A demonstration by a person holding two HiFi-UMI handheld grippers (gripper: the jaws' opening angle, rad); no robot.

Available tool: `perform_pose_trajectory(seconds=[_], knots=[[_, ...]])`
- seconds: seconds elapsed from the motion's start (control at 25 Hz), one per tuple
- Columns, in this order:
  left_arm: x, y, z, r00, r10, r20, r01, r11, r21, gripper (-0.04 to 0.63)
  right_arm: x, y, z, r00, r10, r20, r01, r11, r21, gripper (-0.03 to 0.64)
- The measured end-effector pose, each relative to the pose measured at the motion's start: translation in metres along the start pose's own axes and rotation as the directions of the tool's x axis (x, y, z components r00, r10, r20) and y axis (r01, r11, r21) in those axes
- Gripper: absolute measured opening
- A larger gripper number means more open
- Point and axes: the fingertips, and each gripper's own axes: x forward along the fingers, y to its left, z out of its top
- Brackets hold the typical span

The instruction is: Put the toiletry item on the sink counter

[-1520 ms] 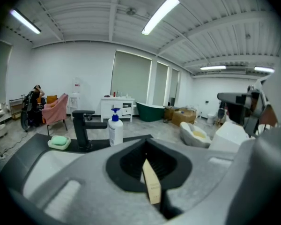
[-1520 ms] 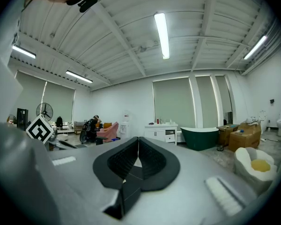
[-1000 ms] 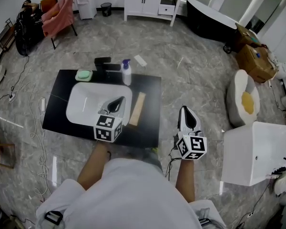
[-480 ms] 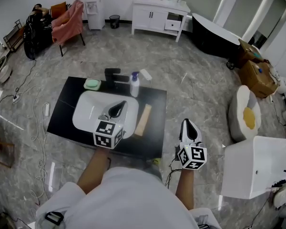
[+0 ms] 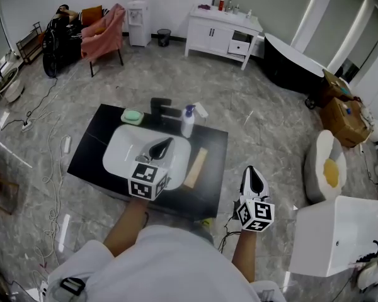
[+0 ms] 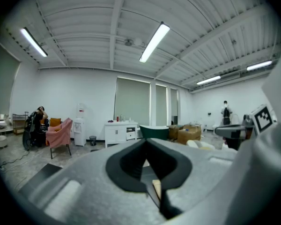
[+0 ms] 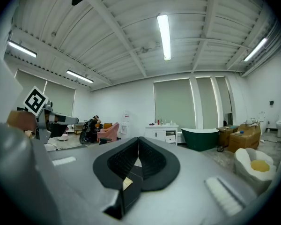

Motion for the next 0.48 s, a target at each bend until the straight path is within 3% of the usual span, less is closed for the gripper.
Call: perform_pose_trajectory(seconds=[0.48], knots=[[-0.0056,0.0053,0.0088,1.0,0.009,0.022,-0.009,1.0,0.005,-0.002,0.0012,0.0022,0.0069,1.0,-0.006,0.015,0.006,1.0,-0.006,0.005]])
